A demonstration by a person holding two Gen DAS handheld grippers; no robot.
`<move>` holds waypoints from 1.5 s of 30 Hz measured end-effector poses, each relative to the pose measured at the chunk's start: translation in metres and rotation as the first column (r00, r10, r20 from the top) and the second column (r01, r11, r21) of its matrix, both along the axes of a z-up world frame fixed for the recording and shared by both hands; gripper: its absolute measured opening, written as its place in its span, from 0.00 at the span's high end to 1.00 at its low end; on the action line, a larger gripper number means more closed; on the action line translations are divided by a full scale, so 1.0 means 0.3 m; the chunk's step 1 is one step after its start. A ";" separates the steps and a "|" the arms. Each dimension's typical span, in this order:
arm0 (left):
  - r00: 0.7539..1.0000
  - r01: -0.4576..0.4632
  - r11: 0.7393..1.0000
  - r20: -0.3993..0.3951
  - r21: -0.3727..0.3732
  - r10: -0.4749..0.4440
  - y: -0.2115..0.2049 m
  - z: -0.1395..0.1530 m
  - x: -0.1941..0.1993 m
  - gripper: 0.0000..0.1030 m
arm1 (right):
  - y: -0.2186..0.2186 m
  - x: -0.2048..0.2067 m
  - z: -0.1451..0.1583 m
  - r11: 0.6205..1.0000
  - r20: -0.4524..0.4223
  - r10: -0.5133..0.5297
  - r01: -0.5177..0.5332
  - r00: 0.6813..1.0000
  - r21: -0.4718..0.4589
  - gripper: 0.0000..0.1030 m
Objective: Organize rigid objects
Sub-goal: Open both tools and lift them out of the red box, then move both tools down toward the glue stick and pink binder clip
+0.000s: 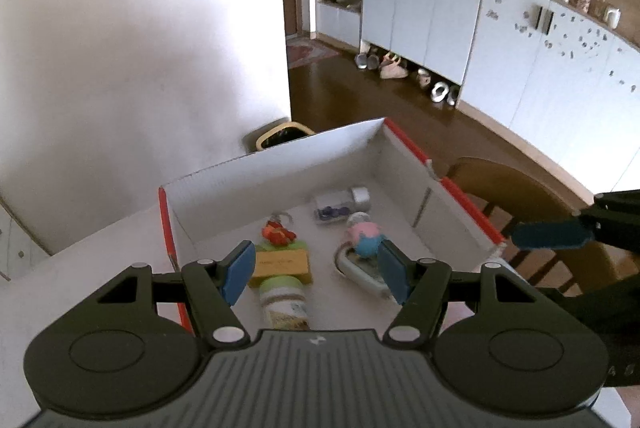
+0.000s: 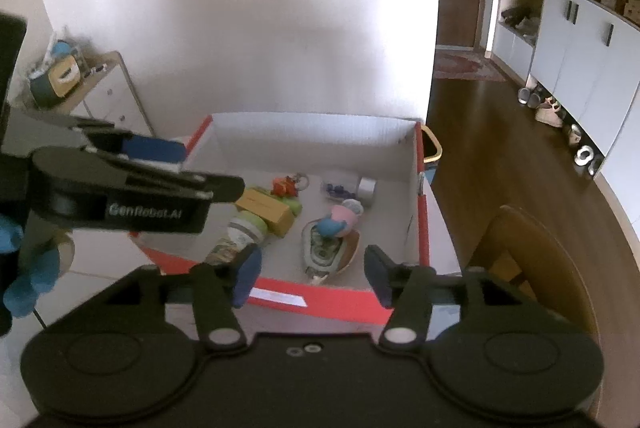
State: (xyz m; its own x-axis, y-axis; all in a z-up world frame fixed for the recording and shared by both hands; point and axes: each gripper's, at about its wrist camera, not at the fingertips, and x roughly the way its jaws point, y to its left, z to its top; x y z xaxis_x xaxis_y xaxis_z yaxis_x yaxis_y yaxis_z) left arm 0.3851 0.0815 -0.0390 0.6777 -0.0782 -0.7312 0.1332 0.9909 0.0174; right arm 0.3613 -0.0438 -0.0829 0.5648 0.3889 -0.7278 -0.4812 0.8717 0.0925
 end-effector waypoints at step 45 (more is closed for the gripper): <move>0.994 0.035 0.993 0.108 -0.113 -0.022 0.056 -0.059 -0.591 0.20 | -0.061 -0.577 -0.039 0.986 0.079 -0.039 0.026 0.996 0.166 0.01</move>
State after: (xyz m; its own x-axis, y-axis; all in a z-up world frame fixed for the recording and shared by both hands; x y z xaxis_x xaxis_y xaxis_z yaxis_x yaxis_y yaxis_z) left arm 0.2079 0.0985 -0.0566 0.7472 -0.1774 -0.6405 0.1649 0.9831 -0.0800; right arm 0.1880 -0.0620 -0.0946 0.6341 0.4799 -0.6063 -0.4646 0.8632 0.1974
